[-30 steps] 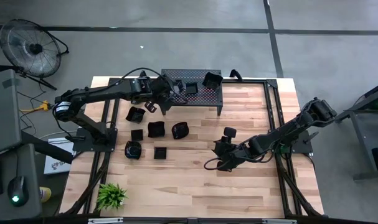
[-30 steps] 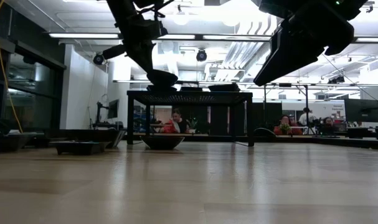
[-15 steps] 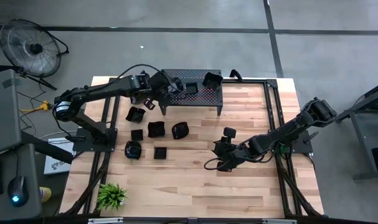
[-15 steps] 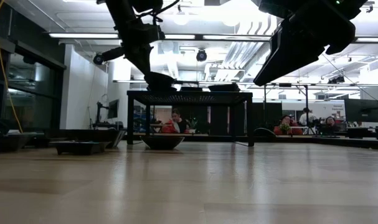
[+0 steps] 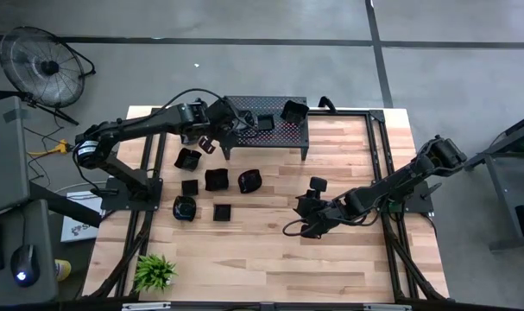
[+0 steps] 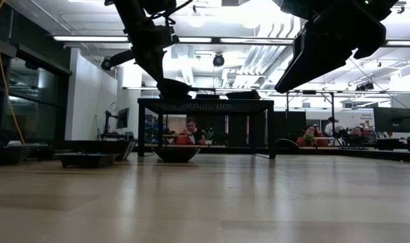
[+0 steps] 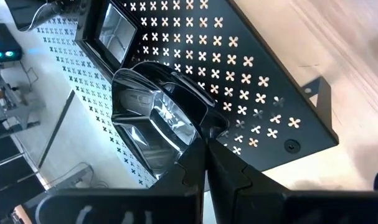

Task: Pick & Place Mini shaped plates
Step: Stack the black leaf-shaped plate on top of the black leaf-shaped plate on the shelf

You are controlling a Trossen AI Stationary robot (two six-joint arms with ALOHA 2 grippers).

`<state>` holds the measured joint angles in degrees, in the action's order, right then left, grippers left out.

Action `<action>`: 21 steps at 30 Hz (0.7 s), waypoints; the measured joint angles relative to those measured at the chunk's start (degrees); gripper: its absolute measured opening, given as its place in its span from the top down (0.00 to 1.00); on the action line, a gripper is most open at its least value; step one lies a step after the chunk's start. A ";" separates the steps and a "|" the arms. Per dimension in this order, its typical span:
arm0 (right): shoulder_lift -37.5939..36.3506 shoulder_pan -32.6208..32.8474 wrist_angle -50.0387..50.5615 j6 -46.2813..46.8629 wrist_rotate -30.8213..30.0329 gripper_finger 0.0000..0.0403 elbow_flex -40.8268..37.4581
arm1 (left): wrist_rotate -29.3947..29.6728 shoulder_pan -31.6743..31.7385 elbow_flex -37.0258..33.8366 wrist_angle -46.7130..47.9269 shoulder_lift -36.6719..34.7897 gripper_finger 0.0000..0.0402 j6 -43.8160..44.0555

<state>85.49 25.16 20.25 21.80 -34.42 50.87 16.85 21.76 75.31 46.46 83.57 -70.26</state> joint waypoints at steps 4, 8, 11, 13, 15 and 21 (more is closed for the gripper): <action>0.00 0.01 0.00 0.00 0.25 0.59 0.00 | 0.01 0.00 0.00 -0.01 0.00 0.99 0.00; 0.00 0.01 0.00 -0.02 0.23 0.60 0.00 | 0.01 0.00 0.00 -0.01 0.00 0.99 0.00; 0.00 0.00 0.00 -0.26 0.23 0.60 0.00 | 0.04 0.00 0.00 -0.03 0.00 0.99 0.00; 0.00 0.00 0.00 -0.26 0.23 0.59 0.00 | 0.07 0.00 0.00 -0.03 0.00 0.99 0.01; 0.00 0.01 0.00 -0.26 0.23 0.59 0.00 | 0.08 0.00 0.00 -0.05 0.00 0.99 0.02; 0.00 -0.01 0.00 -0.26 0.21 0.59 0.00 | 0.12 0.00 0.00 -0.09 0.00 0.98 0.02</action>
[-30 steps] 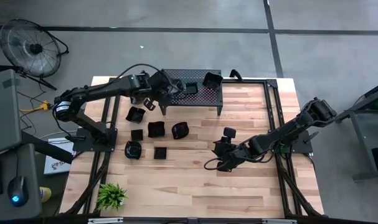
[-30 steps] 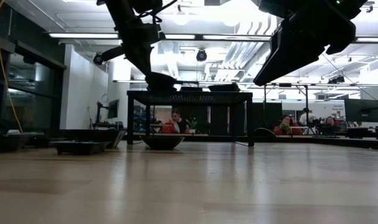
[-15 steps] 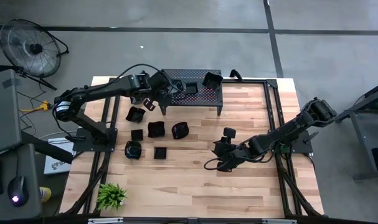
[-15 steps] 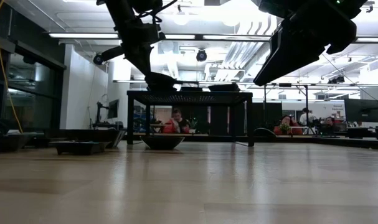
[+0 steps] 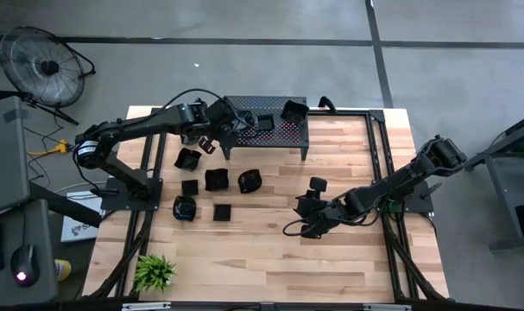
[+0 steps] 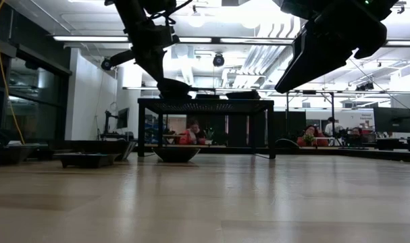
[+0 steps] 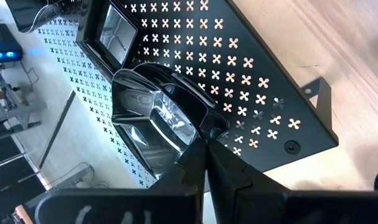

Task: Pick & Place Mini shaped plates
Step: Stack the black leaf-shaped plate on top of the black leaf-shaped plate on the shelf

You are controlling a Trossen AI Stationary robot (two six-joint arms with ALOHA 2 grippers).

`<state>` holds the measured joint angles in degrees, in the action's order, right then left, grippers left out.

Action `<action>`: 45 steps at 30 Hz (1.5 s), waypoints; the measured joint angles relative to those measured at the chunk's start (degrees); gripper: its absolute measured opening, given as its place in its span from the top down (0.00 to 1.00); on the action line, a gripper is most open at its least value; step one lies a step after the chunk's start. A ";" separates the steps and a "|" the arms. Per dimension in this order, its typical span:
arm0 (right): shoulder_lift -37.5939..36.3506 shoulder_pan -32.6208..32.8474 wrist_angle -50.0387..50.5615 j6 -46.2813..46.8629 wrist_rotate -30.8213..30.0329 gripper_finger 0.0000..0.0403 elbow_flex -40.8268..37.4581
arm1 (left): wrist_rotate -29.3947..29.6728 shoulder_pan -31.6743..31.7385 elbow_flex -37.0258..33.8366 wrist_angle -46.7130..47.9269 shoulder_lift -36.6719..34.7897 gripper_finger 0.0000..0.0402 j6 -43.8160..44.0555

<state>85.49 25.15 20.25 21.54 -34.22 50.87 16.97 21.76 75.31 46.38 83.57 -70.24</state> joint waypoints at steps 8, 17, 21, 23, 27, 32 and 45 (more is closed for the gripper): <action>0.00 0.01 -0.02 -0.20 -0.02 0.59 0.00 | 0.08 0.00 0.00 -0.03 0.00 0.84 -0.01; 0.00 0.02 -0.02 -0.20 0.04 0.59 0.00 | 1.02 0.00 0.00 -0.03 0.00 0.75 0.01; 0.00 0.01 -0.02 -0.15 0.07 0.60 0.00 | 4.41 -0.02 0.00 0.02 -0.02 0.73 0.01; 0.00 0.01 -0.02 -0.11 0.07 0.60 0.00 | 4.30 0.00 0.00 0.04 -0.02 0.71 0.02; 0.00 0.00 -0.02 -0.05 0.09 0.59 0.00 | 3.04 -0.02 0.00 0.12 -0.02 0.64 0.06; 0.00 0.01 -0.02 0.02 0.13 0.59 0.00 | 1.33 -0.02 0.00 0.08 -0.02 0.55 0.16; 0.00 0.01 0.04 0.00 0.25 0.59 0.00 | 2.89 -0.04 0.00 0.98 -0.74 0.45 3.85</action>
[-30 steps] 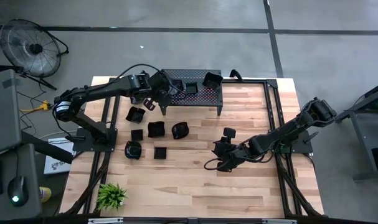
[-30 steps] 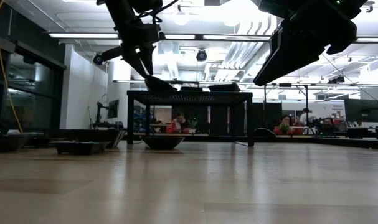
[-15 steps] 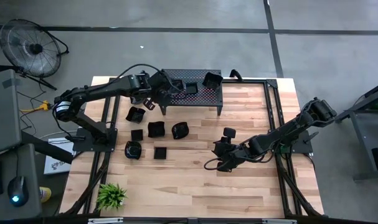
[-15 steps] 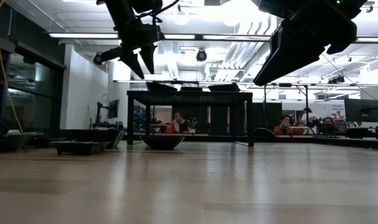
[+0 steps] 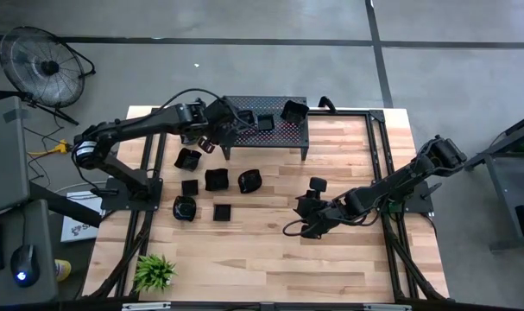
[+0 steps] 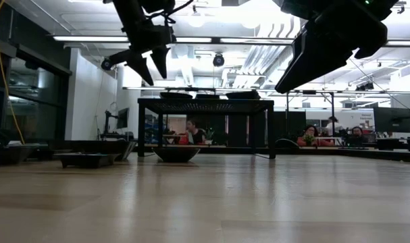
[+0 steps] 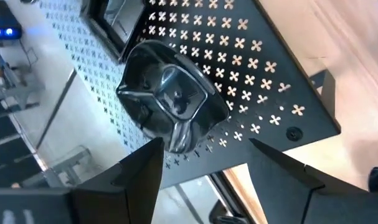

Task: Pick & Place Mini shaped plates
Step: Stack the black leaf-shaped plate on top of the black leaf-shaped plate on the shelf

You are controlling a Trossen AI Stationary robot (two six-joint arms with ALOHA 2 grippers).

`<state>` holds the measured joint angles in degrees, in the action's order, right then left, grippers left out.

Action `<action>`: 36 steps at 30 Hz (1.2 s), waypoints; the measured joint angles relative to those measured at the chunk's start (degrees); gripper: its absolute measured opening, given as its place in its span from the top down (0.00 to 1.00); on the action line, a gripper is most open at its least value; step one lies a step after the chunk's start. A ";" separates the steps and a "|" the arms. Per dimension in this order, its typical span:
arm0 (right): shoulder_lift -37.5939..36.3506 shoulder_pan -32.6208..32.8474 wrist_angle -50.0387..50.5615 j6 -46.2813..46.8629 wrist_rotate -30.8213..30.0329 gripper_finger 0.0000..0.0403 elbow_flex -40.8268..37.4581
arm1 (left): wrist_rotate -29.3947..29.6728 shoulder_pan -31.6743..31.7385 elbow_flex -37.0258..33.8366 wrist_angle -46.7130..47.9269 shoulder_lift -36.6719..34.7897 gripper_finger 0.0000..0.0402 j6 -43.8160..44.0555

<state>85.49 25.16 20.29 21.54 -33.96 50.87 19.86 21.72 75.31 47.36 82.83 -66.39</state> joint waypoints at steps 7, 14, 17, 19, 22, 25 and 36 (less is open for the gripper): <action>0.00 0.00 3.82 -2.09 4.27 0.60 0.00 | -1.35 -4.20 0.01 3.48 -4.02 0.45 9.02; 0.00 0.00 3.99 -5.77 5.93 0.59 0.00 | -2.38 -11.53 0.04 10.28 -6.35 0.45 19.52; 0.27 -0.01 1.51 -11.53 6.38 0.59 0.00 | -2.42 -15.70 -0.31 12.31 -6.24 0.45 24.05; 1.04 -0.02 -1.52 -15.69 7.75 0.59 0.00 | -2.37 -18.62 -2.00 12.23 -6.30 0.45 25.97; 3.33 -0.04 -5.95 -21.65 10.36 0.59 0.00 | -0.83 -22.91 -5.28 11.91 -6.82 0.45 29.31; 6.53 -0.07 -10.16 -27.45 10.45 0.59 0.00 | 0.85 -26.65 -9.47 9.97 -7.95 0.45 32.72; 14.51 -7.56 -27.65 -46.77 10.49 0.59 -0.02 | 2.15 -32.40 -27.62 -8.61 -17.23 0.45 38.95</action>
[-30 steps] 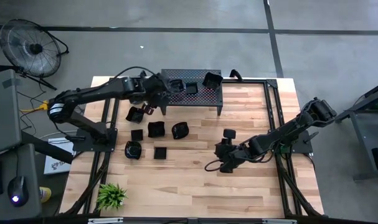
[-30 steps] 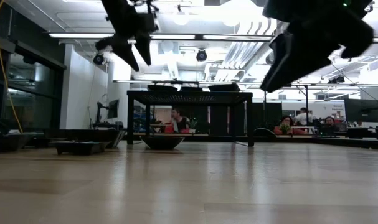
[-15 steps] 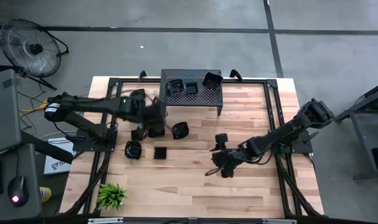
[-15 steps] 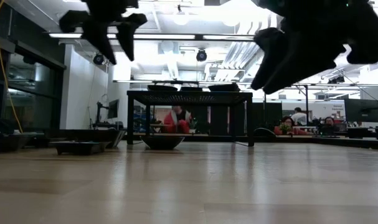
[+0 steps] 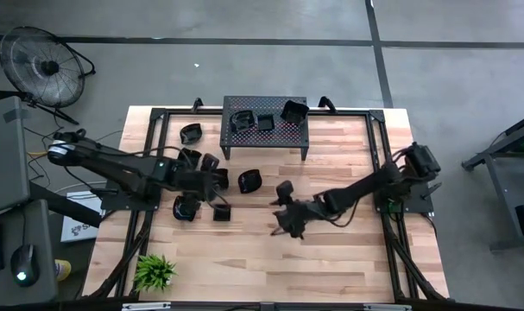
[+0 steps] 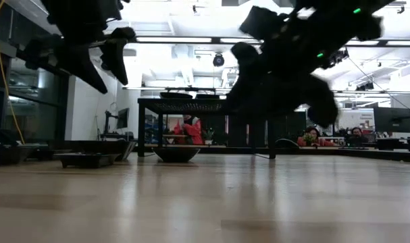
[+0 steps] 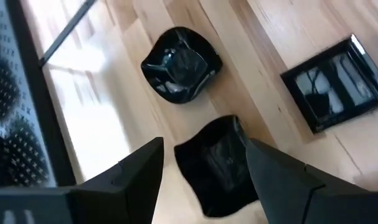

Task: Pick & Place Mini shaped plates
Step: Stack the black leaf-shaped plate on top of the black leaf-shaped plate on the shelf

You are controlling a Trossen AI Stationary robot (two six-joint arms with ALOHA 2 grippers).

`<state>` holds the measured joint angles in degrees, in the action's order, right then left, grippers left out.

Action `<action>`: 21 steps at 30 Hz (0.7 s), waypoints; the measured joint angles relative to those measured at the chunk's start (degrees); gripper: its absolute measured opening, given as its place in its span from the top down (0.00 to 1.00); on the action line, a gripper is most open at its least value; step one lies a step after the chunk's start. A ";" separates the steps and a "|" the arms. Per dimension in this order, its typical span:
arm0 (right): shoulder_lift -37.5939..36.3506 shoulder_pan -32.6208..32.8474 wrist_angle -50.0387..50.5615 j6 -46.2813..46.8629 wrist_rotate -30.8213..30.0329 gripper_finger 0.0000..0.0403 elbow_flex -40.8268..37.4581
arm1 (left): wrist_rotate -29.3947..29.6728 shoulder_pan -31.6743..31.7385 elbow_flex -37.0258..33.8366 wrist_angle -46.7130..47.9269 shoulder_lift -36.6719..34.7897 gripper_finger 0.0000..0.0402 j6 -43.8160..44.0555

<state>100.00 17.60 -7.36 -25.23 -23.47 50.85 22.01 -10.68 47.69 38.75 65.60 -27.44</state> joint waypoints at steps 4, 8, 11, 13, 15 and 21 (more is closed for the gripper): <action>1.14 -4.05 -2.43 -6.87 2.23 0.59 0.00 | -0.24 0.07 -5.42 -5.42 -3.65 0.45 0.94; 2.71 -8.44 -4.03 -15.76 7.91 0.59 0.00 | -0.55 0.07 -8.54 -9.28 -5.86 0.45 0.99; 3.87 -11.41 -5.06 -21.70 10.48 0.59 0.00 | -0.58 0.09 -9.39 -9.92 -6.36 0.45 1.32; 4.53 -13.17 -5.72 -24.92 10.56 0.59 0.00 | -0.58 0.13 -9.58 -9.87 -6.31 0.45 1.42; 5.35 -14.87 -7.26 -28.15 11.68 0.59 0.02 | -0.58 0.13 -9.58 -10.14 -6.31 0.45 1.75; 8.98 -18.22 -11.52 -34.60 17.39 0.59 0.02 | -0.44 0.13 -9.58 -10.43 -6.29 0.45 1.81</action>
<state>108.98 -0.62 -18.88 -59.83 -6.09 50.87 21.56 -10.55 38.11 28.32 59.31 -25.63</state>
